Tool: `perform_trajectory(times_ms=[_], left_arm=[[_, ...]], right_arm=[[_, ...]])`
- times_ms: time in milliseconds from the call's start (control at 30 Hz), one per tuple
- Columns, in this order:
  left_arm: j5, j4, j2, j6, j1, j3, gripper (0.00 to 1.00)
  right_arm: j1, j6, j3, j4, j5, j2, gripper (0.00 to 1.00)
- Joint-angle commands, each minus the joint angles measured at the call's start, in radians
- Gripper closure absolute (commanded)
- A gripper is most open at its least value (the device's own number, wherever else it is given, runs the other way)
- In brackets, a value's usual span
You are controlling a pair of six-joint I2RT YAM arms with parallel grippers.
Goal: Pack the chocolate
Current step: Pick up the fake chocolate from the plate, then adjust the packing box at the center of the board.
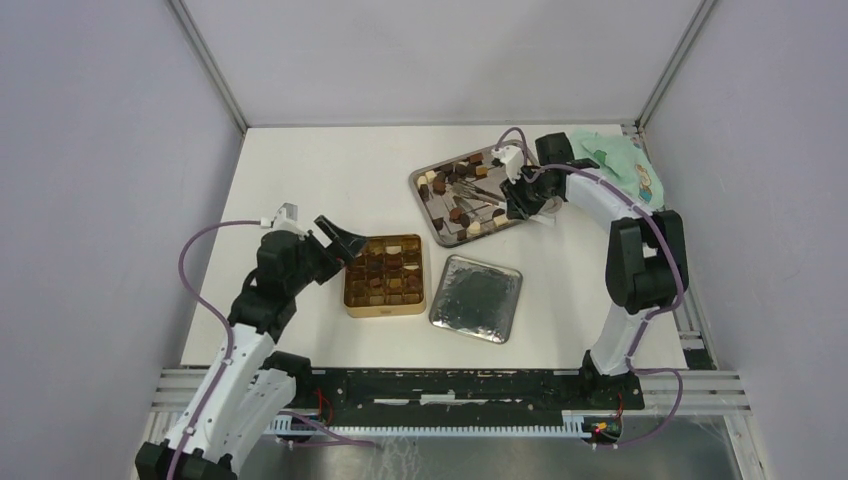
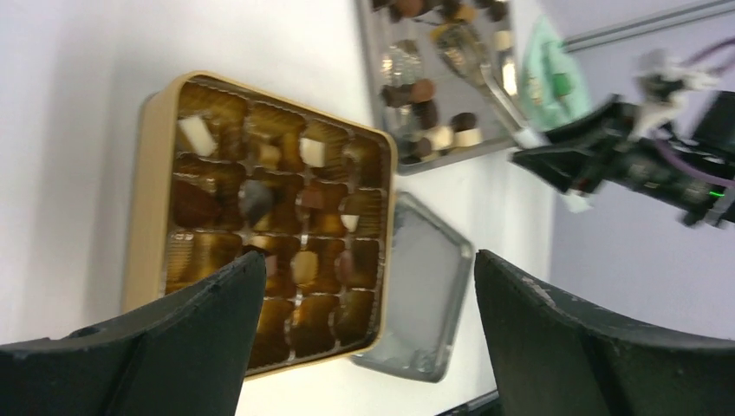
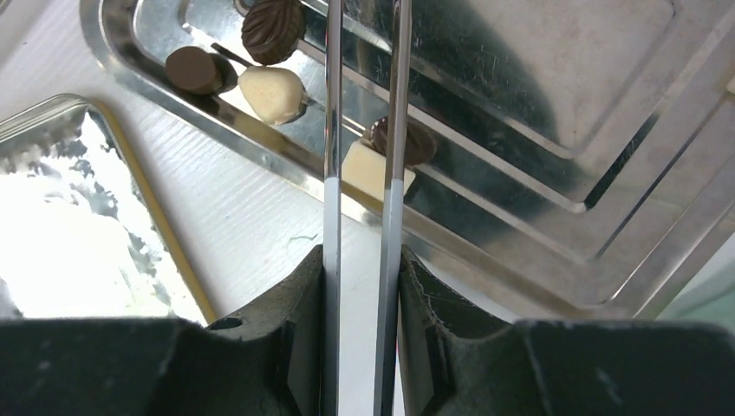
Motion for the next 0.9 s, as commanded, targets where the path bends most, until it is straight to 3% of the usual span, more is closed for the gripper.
perform_trajectory(times_ms=[0,200,333,433,867], left_arm=[[-0.084,-0.137,0.138,0.192,-0.002,0.146,0.07],[-0.116,-0.177,0.426,0.338,0.000,0.271,0.17],[-0.151,-0.179,0.549,0.386,0.000,0.347,0.41],[-0.170,-0.202,0.610,0.429,0.000,0.391,0.51],[-0.242,-0.221,0.790,0.516,0.000,0.428,0.59]], right_arm=[[-0.024,-0.021,-0.062,0.067,-0.088,-0.119,1.00],[-0.045,-0.046,-0.168,0.085,-0.182,-0.238,1.00],[-0.047,-0.043,-0.243,0.107,-0.238,-0.308,1.00],[-0.048,-0.043,-0.267,0.111,-0.251,-0.339,1.00],[-0.047,-0.040,-0.272,0.105,-0.315,-0.370,1.00]])
